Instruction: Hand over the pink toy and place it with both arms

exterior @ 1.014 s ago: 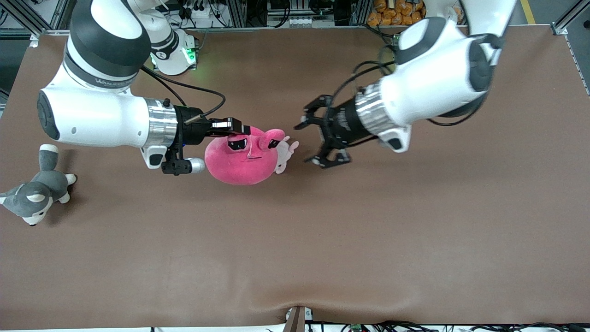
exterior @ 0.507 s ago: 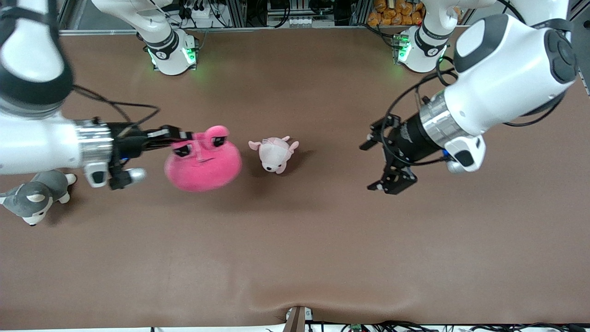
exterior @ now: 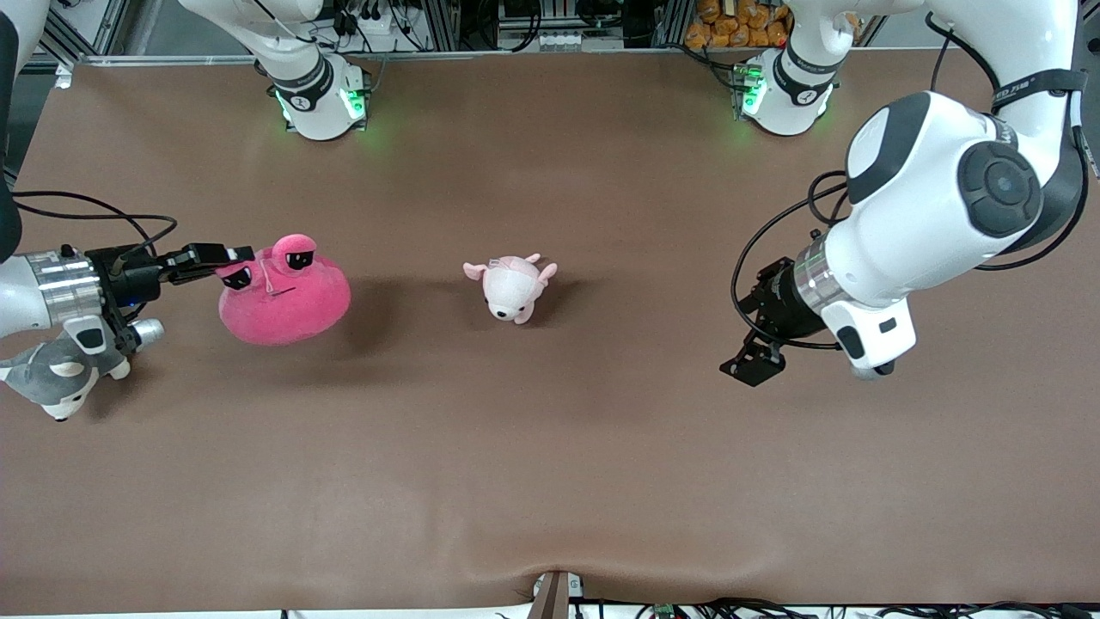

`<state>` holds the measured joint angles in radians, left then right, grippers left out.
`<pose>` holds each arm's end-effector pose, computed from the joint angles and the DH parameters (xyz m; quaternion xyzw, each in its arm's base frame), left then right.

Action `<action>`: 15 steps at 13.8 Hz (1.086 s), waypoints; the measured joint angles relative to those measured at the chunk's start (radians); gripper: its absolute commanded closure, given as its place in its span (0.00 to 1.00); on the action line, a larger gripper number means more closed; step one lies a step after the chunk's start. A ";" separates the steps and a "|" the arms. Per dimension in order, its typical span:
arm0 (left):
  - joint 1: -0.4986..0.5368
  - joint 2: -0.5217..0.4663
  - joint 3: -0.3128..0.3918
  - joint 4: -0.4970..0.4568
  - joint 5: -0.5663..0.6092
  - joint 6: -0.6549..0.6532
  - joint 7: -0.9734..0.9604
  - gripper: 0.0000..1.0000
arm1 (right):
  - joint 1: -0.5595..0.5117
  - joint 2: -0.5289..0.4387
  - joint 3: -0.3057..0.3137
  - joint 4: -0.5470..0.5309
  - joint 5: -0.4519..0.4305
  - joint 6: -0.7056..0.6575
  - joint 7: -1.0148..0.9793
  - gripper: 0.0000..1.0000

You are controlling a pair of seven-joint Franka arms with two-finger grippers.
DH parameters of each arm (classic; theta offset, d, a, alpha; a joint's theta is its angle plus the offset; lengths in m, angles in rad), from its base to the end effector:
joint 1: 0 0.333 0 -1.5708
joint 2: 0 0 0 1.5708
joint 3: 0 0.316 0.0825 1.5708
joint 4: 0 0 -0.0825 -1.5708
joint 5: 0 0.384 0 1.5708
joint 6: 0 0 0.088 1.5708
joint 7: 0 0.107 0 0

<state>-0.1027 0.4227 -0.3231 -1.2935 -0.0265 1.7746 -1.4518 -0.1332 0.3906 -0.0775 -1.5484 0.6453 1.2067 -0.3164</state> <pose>0.6421 -0.2461 0.5238 0.8590 0.5045 -0.0392 0.0780 0.5922 -0.0398 0.4170 -0.8892 -0.0441 0.2492 0.3811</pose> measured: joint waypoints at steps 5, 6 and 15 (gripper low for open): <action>0.008 -0.044 0.021 0.013 0.063 -0.128 0.326 0.00 | -0.104 0.076 0.001 -0.048 0.003 0.113 0.018 1.00; 0.021 -0.066 0.026 0.014 0.065 -0.157 0.396 0.00 | -0.126 0.103 0.001 -0.049 0.007 0.148 0.018 1.00; 0.082 -0.364 0.204 -0.182 0.065 -0.252 1.229 0.00 | -0.179 0.206 0.001 -0.046 0.028 0.212 0.127 0.00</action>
<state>-0.0205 0.0588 -0.1195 -1.4754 0.0381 1.5228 -0.2230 -0.3119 0.5962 -0.0763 -1.5946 0.6735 1.4186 -0.1893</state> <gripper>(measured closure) 0.000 0.665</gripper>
